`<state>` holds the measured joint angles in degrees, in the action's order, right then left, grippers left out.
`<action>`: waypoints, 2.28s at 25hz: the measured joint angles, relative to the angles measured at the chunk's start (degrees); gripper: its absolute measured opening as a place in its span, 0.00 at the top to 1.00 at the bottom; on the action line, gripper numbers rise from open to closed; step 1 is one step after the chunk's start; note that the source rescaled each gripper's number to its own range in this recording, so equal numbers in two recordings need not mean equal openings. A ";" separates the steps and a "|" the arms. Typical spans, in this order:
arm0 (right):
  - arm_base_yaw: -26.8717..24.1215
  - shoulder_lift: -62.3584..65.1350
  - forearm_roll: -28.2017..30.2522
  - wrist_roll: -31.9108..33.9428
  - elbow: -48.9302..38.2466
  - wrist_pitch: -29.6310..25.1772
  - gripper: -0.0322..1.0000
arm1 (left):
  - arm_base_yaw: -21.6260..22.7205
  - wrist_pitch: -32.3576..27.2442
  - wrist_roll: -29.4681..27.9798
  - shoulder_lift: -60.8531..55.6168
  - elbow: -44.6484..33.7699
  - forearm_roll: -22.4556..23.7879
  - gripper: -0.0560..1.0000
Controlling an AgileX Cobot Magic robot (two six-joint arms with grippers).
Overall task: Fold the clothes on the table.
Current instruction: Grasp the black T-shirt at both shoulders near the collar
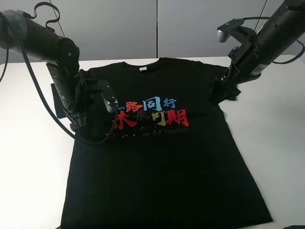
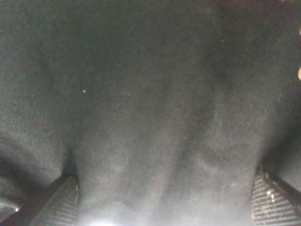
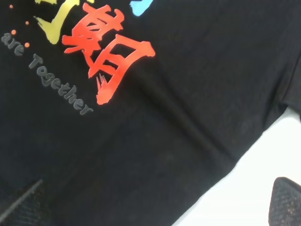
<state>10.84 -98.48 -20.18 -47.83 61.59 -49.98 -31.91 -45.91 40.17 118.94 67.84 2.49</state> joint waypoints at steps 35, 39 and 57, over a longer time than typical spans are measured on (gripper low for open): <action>10.01 -10.60 15.30 0.21 9.00 -0.31 0.00 | -0.10 0.20 0.92 1.28 0.83 3.46 0.95; 11.12 -14.39 16.67 -3.54 9.25 -1.00 0.00 | -0.10 0.20 0.81 1.28 0.83 3.46 0.95; 11.10 -22.29 20.50 -4.27 9.38 1.55 0.25 | -0.10 0.20 0.81 1.28 0.83 3.46 0.95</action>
<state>21.94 -120.77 0.32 -52.10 70.97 -48.43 -32.00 -45.71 40.98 120.22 68.68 5.95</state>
